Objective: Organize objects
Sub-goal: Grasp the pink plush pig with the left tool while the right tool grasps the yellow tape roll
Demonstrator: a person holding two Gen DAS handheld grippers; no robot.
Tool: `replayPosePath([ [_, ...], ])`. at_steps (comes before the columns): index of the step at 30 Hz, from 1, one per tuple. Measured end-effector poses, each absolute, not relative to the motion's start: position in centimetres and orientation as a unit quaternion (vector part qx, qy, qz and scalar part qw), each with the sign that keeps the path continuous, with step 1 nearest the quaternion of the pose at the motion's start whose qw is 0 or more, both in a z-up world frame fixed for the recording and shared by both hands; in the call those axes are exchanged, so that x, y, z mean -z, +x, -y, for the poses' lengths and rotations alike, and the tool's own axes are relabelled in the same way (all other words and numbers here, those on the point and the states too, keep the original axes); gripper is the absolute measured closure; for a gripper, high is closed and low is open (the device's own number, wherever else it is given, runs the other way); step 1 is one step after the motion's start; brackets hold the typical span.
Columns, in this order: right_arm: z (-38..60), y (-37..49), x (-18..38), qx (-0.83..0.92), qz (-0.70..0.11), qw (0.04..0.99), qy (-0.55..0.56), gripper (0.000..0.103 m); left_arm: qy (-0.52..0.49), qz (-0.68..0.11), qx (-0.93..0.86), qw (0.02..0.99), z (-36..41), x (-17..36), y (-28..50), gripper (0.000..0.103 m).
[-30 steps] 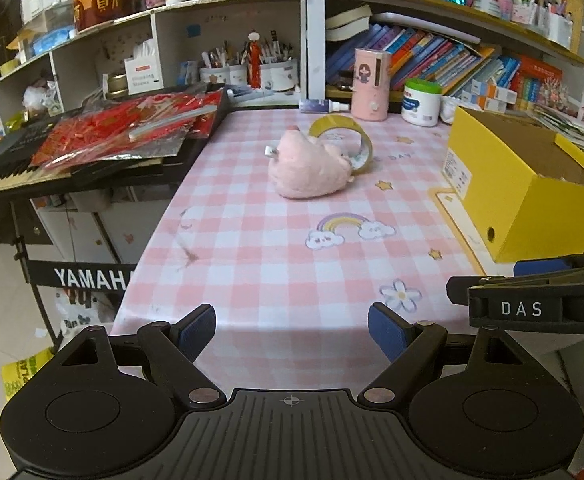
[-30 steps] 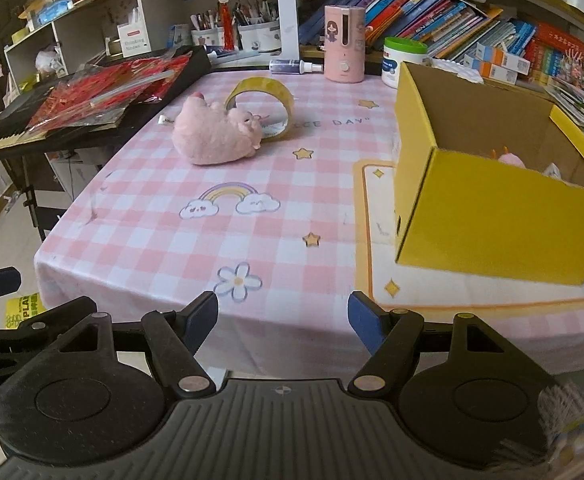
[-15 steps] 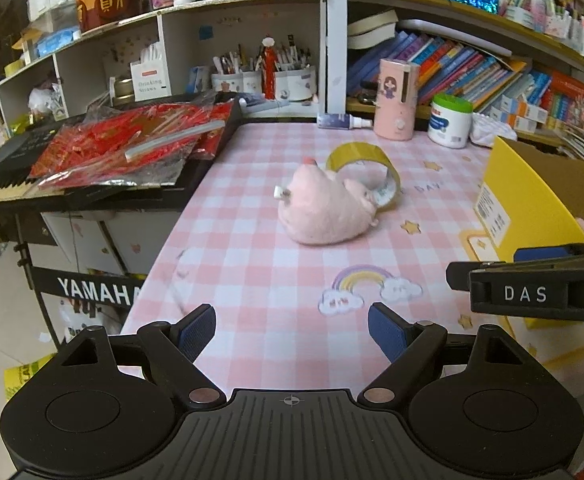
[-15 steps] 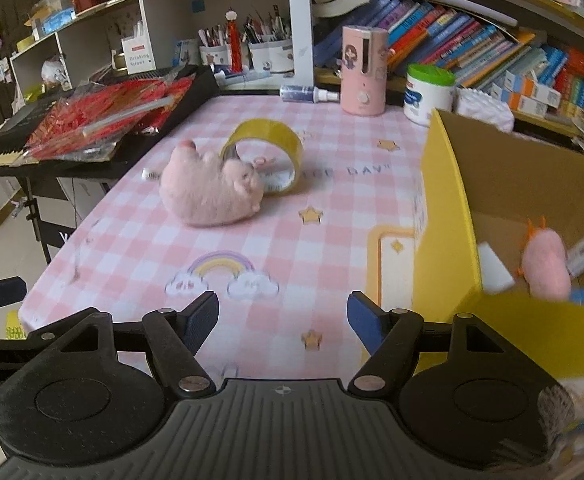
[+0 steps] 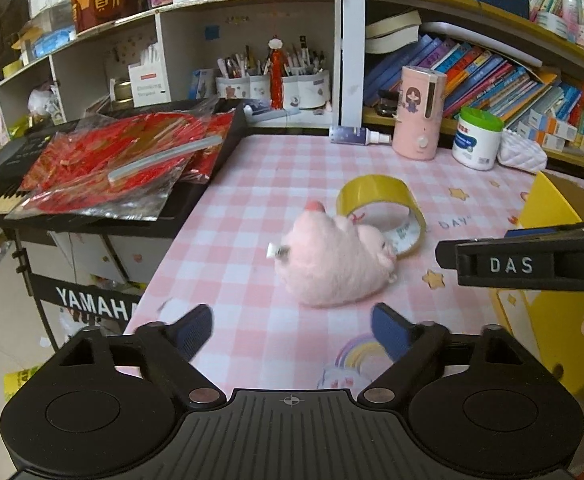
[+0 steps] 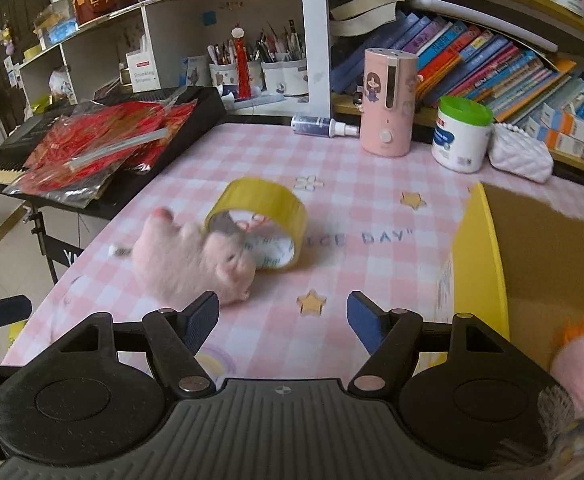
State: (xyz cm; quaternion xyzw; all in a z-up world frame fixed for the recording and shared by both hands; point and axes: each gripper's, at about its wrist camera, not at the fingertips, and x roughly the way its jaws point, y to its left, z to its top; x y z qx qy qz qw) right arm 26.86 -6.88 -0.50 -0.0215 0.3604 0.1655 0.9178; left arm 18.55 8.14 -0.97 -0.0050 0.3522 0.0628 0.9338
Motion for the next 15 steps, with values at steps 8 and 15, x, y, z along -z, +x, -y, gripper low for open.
replayPosePath([
  [8,5.6,32.6,1.3,-0.172,-0.374,0.91,-0.038,0.034,0.003,-0.353,-0.065,0.933,-7.9,1.4,22.4,0.007],
  [15,3.4,36.1,3.0,-0.179,-0.398,0.898,-0.061,0.037,0.012,-0.363,-0.058,0.93,-7.7,1.9,24.0,0.006],
])
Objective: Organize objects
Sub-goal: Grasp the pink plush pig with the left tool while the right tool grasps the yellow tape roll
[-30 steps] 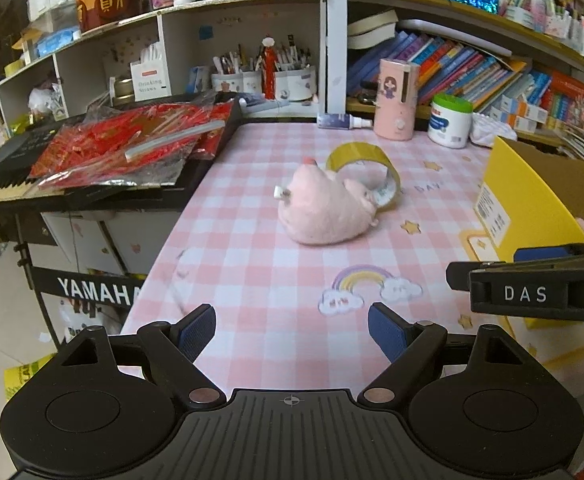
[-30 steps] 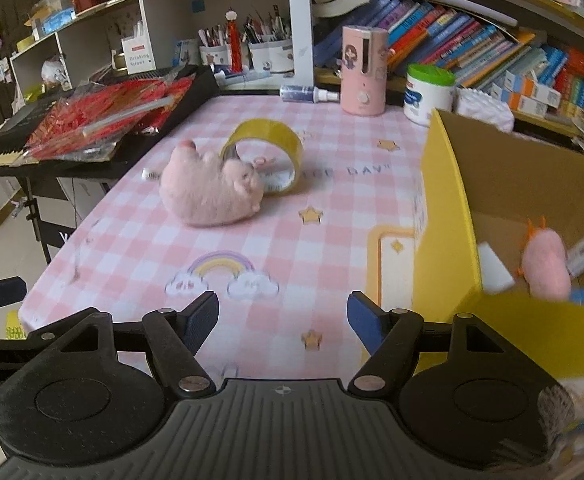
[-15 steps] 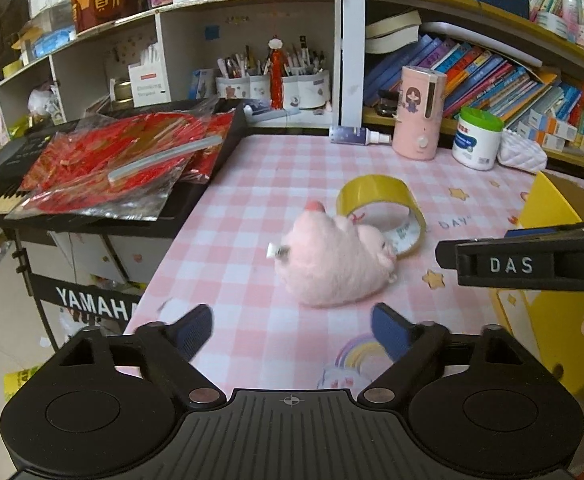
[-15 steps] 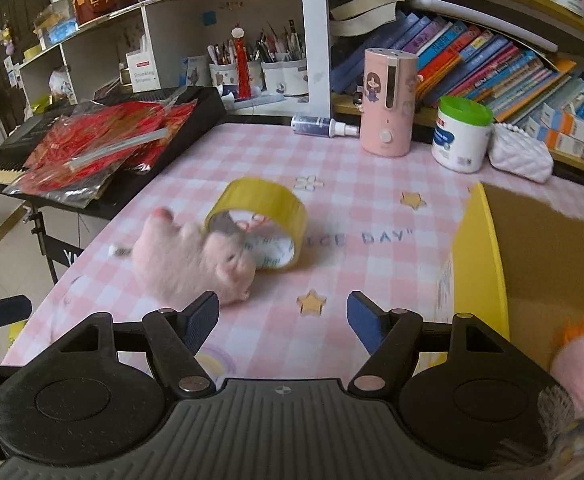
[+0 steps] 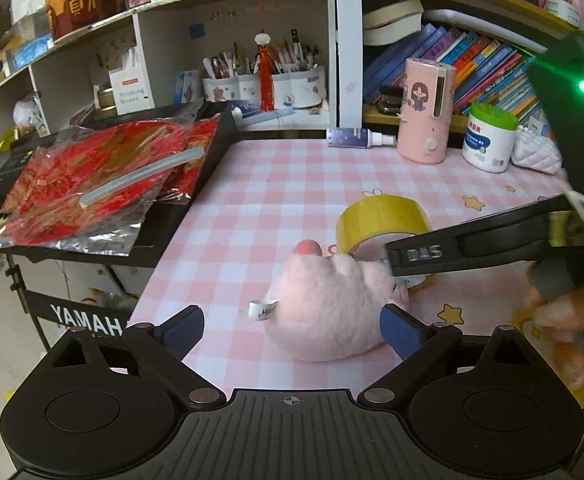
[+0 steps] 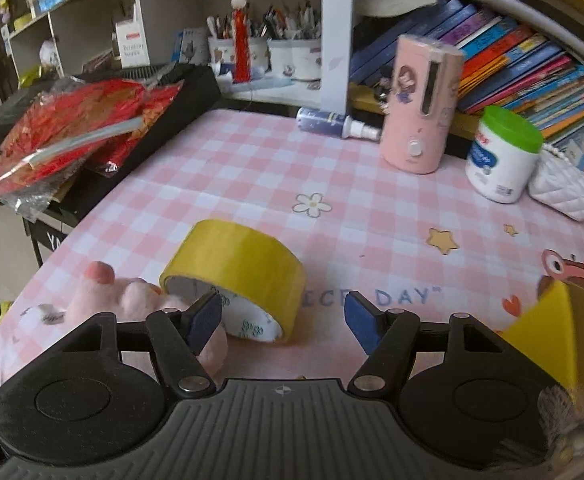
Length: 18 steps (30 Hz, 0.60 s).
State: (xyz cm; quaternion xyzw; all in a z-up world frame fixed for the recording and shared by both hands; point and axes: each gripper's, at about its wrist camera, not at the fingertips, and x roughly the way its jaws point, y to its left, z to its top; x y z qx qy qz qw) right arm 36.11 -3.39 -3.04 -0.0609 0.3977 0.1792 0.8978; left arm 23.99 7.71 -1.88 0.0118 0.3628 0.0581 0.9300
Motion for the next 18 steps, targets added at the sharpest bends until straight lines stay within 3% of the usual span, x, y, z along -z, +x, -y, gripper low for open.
replayPosePath([
  [6,2.6,37.6,4.2,-0.185,-0.4,0.895,-0.062,0.046,0.003,-0.369,-0.05,0.928,-7.7,2.1,25.2,0.006],
  [9,2.8,38.0,4.2,-0.186,-0.392,0.899,-0.055,0.063,-0.001,-0.371,-0.046,0.927,-7.7,2.2,25.8,0.006],
  [11,3.1,38.1,4.1,-0.179,-0.381,0.905,-0.053,0.082,0.002,-0.372,-0.042,0.927,-7.5,2.3,26.3,0.006],
  [18,6.2,38.2,2.3,-0.134,-0.345,0.929,0.001,0.091,-0.004,-0.383,-0.029,0.923,-7.3,3.2,28.0,0.006],
])
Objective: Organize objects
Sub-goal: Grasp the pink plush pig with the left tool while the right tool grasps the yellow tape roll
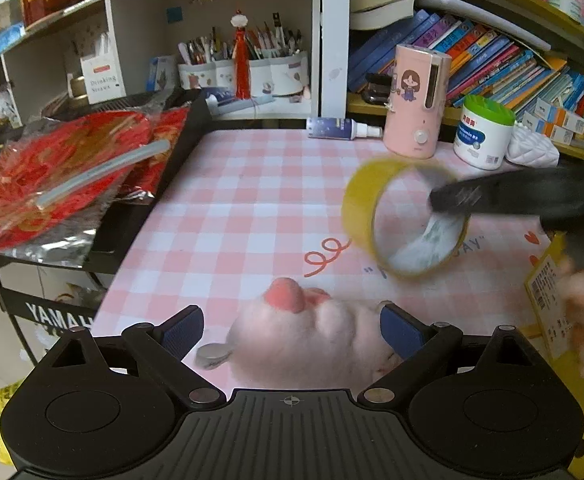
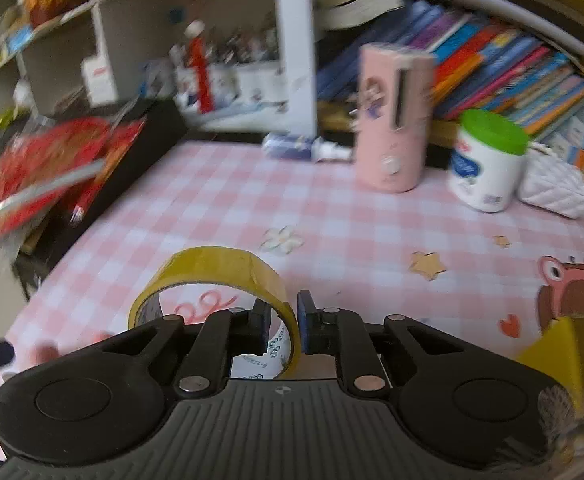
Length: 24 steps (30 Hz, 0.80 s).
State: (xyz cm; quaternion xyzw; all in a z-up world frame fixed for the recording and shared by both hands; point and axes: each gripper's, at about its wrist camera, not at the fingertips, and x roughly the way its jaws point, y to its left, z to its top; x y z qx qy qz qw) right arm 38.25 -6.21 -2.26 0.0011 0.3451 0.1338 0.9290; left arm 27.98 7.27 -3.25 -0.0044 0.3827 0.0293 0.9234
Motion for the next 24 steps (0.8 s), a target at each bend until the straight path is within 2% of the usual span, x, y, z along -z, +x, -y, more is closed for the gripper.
replayPosePath([
  [6,8.9,37.7,0.3,-0.118,-0.304,0.944,0.053,0.094,-0.003,-0.39,-0.019,0.921,-6.8,4.4,29.2,0.006],
  [15,10.7,37.0,0.3,-0.106,-0.336,0.931,0.091,0.094,-0.016,-0.39,-0.007,0.921,-6.3,5.4,30.5,0.007],
  [18,11.0,36.6,0.2,-0.104,-0.333,0.933,0.092,0.094,-0.025,-0.388,-0.002,0.921,-6.4,5.3,30.5,0.015],
  [20,11.0,36.4,0.1,-0.105,-0.331,0.933,0.092,0.094,-0.03,-0.382,-0.004,0.924,-6.7,4.8,30.1,0.036],
  [22,11.0,36.1,-0.1,-0.107,-0.33,0.934,0.091,0.094,-0.046,-0.376,-0.002,0.925,-7.3,4.1,29.7,0.045],
  [24,10.9,35.8,-0.2,-0.111,-0.329,0.934,0.089,0.094,-0.053,-0.376,-0.005,0.925,-7.6,3.5,29.1,0.046],
])
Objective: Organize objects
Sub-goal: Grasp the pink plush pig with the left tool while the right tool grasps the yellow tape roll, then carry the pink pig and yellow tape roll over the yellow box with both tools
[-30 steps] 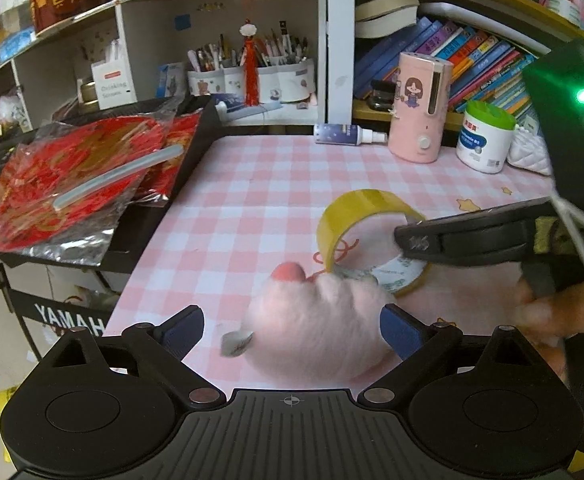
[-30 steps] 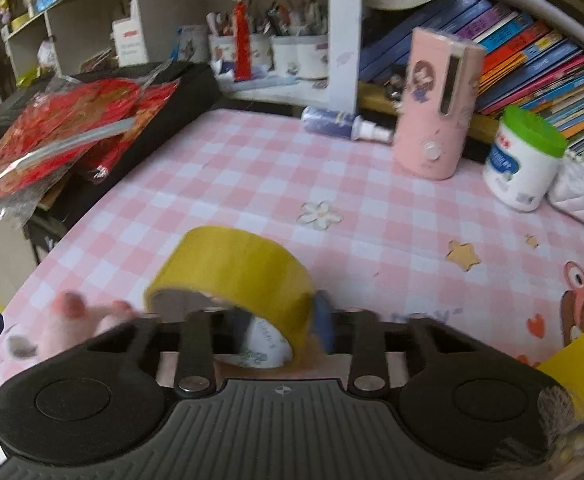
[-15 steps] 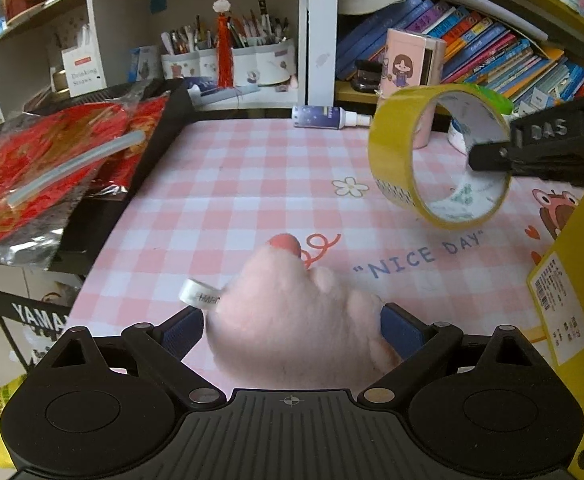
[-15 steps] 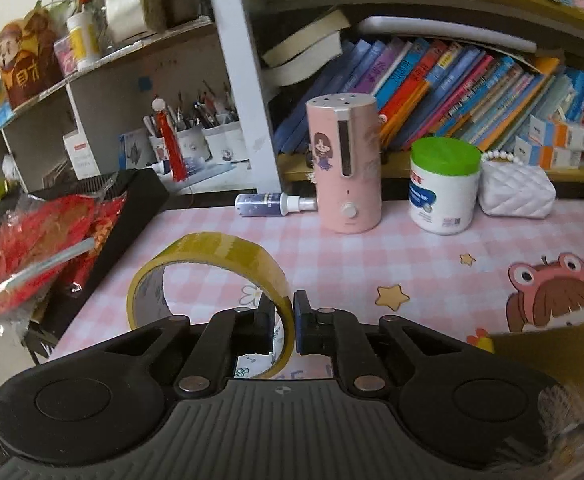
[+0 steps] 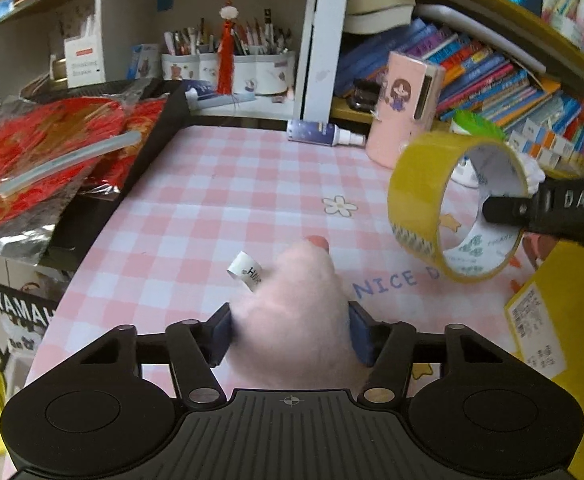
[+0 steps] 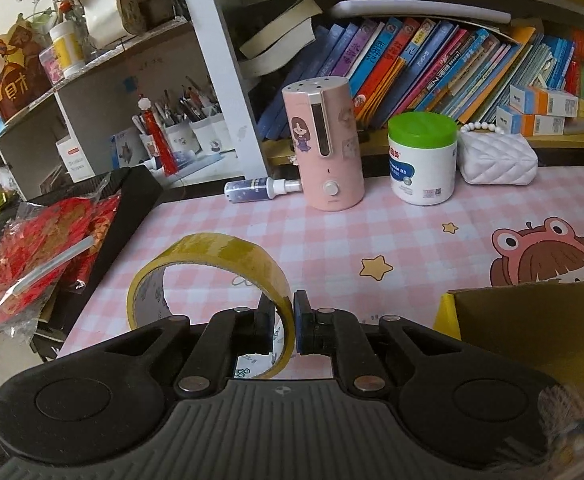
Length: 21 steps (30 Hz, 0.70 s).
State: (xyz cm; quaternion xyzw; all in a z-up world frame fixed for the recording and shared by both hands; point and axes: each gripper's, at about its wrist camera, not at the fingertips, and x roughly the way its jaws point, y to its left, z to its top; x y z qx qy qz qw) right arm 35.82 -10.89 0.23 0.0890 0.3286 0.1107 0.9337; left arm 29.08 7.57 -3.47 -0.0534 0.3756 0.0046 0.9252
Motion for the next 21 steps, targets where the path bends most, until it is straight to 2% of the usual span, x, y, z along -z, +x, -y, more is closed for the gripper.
replayPosePath([
  [21,10.1,27.2,-1.3,-0.161,-0.337,0.926,0.045,0.094,-0.087,-0.339,-0.041,0.936,-9.5,-0.1,17.6,0.046],
])
